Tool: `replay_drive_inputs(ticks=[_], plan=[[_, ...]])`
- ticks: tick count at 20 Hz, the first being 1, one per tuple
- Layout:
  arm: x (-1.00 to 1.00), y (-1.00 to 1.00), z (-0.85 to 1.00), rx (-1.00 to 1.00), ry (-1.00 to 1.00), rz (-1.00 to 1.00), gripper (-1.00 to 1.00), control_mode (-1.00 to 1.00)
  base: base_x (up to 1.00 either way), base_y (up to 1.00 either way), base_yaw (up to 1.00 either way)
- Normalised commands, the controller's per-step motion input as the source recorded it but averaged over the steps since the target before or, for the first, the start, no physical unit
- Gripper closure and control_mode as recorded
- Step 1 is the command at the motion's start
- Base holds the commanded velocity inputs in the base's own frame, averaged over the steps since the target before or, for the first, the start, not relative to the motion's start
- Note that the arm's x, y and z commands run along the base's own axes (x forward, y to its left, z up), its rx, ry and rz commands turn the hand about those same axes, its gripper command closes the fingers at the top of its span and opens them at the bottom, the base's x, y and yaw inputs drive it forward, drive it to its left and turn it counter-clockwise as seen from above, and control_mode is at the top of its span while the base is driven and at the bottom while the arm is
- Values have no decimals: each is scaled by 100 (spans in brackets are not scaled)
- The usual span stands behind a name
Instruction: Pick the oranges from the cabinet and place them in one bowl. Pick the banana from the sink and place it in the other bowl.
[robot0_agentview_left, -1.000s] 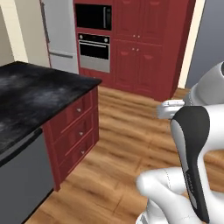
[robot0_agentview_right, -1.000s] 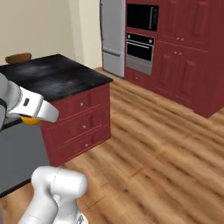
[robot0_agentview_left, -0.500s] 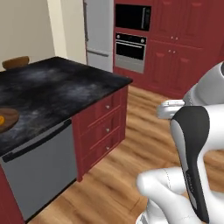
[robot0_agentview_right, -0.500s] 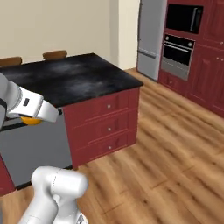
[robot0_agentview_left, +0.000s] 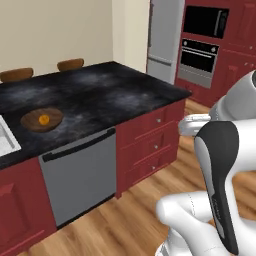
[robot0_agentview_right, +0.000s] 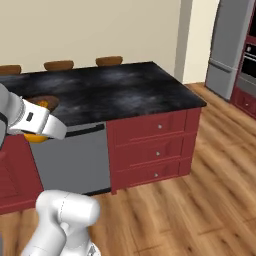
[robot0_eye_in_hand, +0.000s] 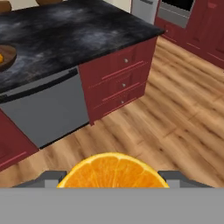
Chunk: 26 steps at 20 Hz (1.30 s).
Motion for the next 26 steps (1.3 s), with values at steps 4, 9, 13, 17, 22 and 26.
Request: replay_drive_inputs(ticks=[4,9,13,17,22,26], plan=[[0,0,0,0,0,0,100,100,15,0,49],[0,0,0,0,0,0,100,100,21,0,48],[0,0,0,0,0,0,100,100,47,18,30],[0,0,0,0,0,0,100,100,90,37,5],[0,0,0,0,0,0,100,100,87,47,-3],[0,0,0,0,0,0,100,100,78,53,-3]])
